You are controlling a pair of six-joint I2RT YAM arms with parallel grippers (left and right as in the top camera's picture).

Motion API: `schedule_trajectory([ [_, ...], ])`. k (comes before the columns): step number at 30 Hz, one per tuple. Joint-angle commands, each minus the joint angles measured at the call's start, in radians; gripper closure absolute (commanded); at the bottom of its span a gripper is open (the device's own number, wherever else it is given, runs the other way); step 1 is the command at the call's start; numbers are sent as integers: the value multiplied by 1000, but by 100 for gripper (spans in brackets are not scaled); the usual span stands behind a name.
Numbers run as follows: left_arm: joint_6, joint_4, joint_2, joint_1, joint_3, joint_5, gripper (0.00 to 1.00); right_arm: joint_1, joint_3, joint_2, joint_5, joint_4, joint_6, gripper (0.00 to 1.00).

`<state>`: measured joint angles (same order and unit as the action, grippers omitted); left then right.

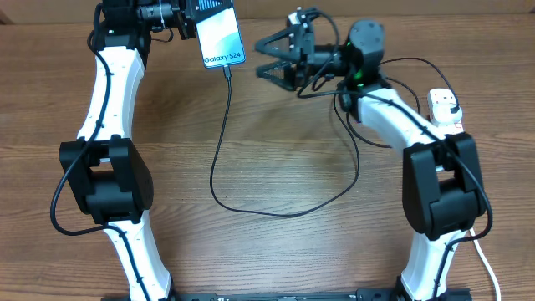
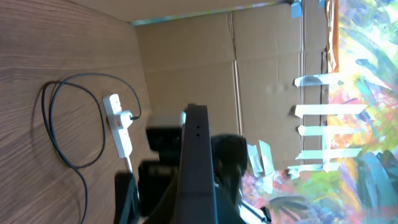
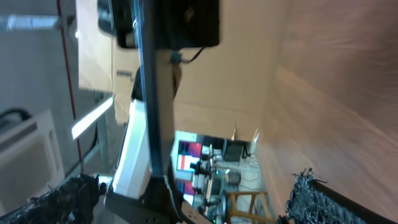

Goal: Plug charger to phone and switch on socket
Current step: 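Open the right gripper and pull it back from the plugged phone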

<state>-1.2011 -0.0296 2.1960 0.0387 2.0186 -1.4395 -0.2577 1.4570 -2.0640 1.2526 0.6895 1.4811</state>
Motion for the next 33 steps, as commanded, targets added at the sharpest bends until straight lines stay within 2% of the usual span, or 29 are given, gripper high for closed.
schedule_trajectory([
  [1, 9, 3, 0, 1, 21, -28, 96, 42, 15, -8, 45, -87, -120, 0],
  [3, 9, 3, 0, 1, 21, -28, 96, 63, 15, -8, 51, -227, -200, 0],
  [8, 13, 3, 0, -1, 21, -27, 96, 94, 15, -8, -19, -735, -543, 0],
  [12, 39, -3, 0, -3, 21, -27, 96, 98, 15, -7, -224, -1154, -814, 0],
  [14, 64, -27, 0, -7, 21, -28, 96, 98, 15, -6, -321, -1282, -892, 0],
  [18, 183, -122, 0, -25, 21, -29, 96, 98, 15, 1, -456, -1422, -987, 0],
  [24, 509, -415, 0, -55, 21, 6, 96, 98, 15, 61, -706, -1526, -992, 0],
  [30, 852, -847, 0, -82, 21, 260, 96, 98, 15, 174, -856, -1587, -988, 0],
  [33, 944, -994, 1, -108, 19, 414, 96, 98, 15, 238, -879, -1593, -989, 0],
])
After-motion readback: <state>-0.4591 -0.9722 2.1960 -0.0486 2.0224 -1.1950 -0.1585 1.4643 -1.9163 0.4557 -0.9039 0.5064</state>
